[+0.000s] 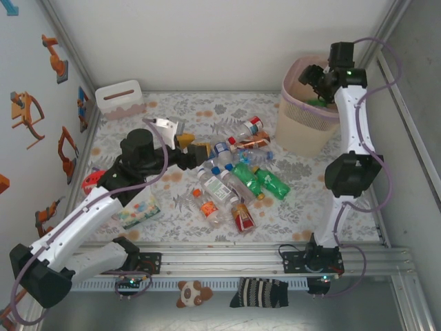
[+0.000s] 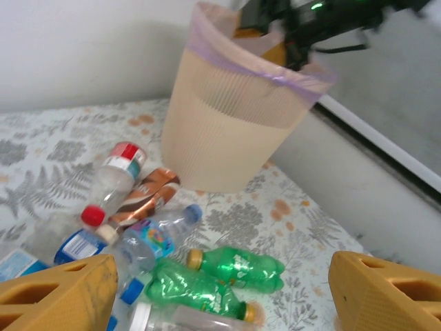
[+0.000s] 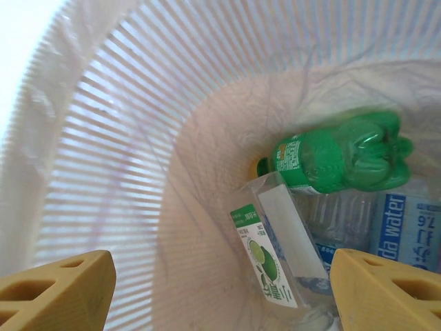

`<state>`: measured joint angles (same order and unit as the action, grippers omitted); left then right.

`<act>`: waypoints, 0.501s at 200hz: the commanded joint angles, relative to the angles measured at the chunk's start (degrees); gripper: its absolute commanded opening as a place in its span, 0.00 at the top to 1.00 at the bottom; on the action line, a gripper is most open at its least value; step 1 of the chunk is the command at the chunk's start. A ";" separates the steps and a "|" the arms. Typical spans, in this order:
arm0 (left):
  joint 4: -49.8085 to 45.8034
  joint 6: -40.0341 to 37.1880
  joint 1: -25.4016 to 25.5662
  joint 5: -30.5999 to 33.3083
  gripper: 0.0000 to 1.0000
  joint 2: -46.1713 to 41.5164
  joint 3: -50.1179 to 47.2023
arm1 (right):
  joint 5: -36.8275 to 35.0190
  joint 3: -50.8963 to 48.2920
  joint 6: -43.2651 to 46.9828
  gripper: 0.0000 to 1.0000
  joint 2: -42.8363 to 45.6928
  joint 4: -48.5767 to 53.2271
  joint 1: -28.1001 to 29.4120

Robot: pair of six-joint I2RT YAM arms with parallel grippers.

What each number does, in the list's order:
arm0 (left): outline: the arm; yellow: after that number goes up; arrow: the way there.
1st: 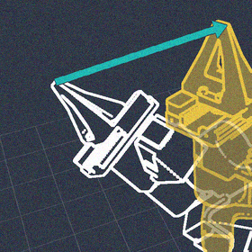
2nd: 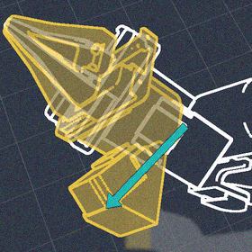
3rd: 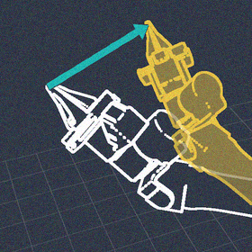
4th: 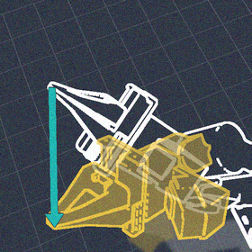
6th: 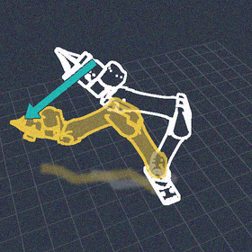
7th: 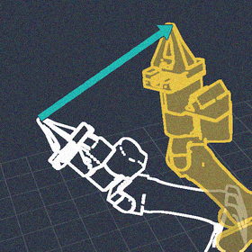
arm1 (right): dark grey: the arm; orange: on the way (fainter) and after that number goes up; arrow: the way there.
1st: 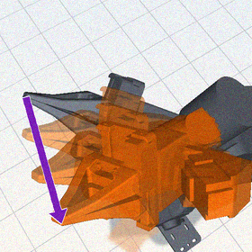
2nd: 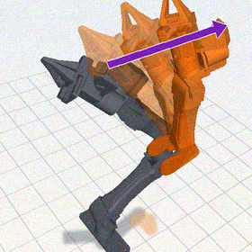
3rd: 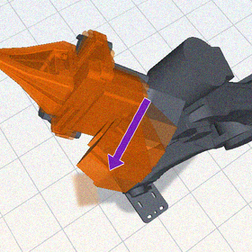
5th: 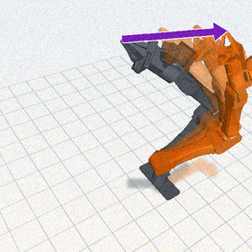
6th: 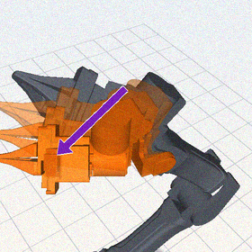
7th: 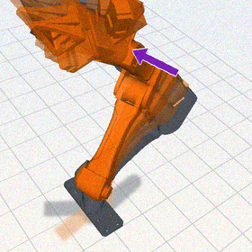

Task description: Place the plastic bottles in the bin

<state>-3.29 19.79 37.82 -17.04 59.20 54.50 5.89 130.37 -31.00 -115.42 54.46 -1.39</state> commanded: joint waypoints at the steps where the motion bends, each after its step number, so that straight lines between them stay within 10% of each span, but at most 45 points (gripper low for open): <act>1: -5.86 3.57 -0.46 5.56 0.21 2.37 3.40 | -2.66 1.04 2.54 0.20 5.03 2.16 -0.41; 100: -25.12 24.29 -7.21 19.55 0.23 20.76 13.84 | -5.53 -13.28 4.81 0.21 21.77 -1.75 -0.40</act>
<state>-20.80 36.71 31.90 -3.05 75.96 63.90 1.85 120.70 -27.16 -97.10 54.57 -1.43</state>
